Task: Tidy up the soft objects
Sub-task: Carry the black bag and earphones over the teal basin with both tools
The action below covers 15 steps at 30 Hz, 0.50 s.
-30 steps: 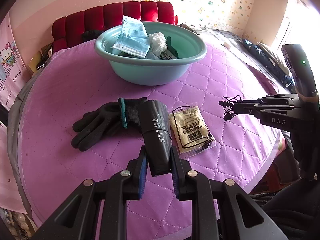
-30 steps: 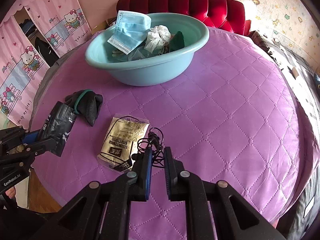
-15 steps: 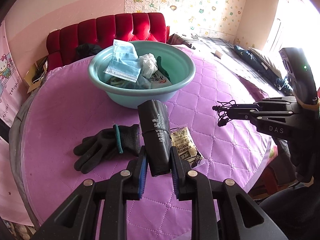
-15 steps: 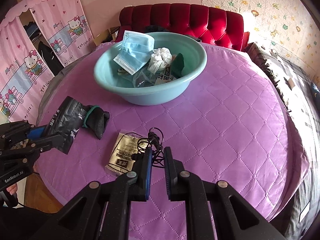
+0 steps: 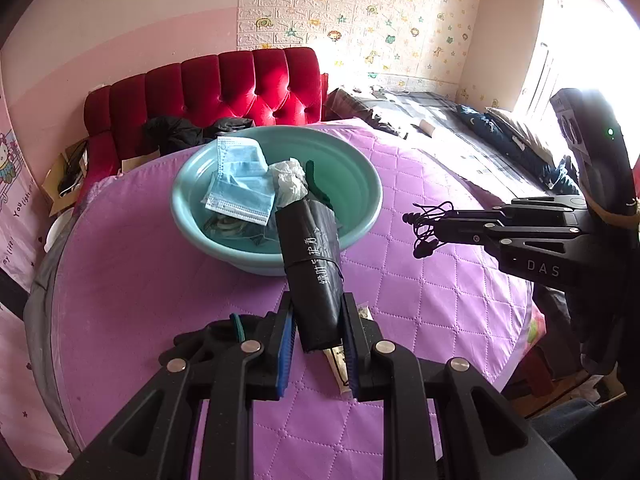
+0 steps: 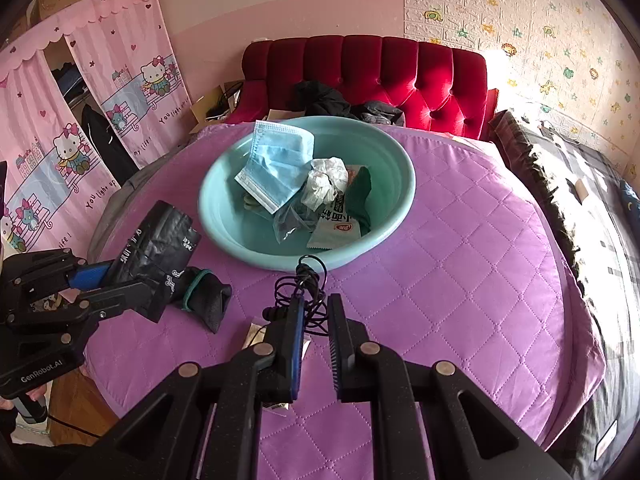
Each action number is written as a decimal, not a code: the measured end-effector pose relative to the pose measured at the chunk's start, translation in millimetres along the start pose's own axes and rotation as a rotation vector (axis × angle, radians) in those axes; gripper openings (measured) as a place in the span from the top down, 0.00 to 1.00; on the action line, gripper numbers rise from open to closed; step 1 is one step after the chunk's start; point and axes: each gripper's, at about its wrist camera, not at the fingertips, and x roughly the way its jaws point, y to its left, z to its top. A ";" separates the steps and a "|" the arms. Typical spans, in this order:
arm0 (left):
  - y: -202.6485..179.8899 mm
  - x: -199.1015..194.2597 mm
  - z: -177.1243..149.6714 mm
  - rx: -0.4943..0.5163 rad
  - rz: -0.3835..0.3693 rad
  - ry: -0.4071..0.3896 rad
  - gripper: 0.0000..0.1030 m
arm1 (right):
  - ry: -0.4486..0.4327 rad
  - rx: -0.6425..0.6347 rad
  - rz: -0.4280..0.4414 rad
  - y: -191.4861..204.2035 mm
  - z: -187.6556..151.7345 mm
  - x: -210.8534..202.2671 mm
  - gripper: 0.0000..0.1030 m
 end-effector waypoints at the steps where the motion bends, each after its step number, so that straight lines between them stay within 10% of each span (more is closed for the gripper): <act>1: -0.1 0.4 3.7 0.006 -0.001 -0.004 0.78 | -0.003 0.000 0.001 0.4 4.3 0.5 0.90; 15: 13.4 14.3 55.9 0.028 -0.019 -0.039 0.78 | -0.030 -0.025 -0.033 -0.2 62.9 18.4 0.89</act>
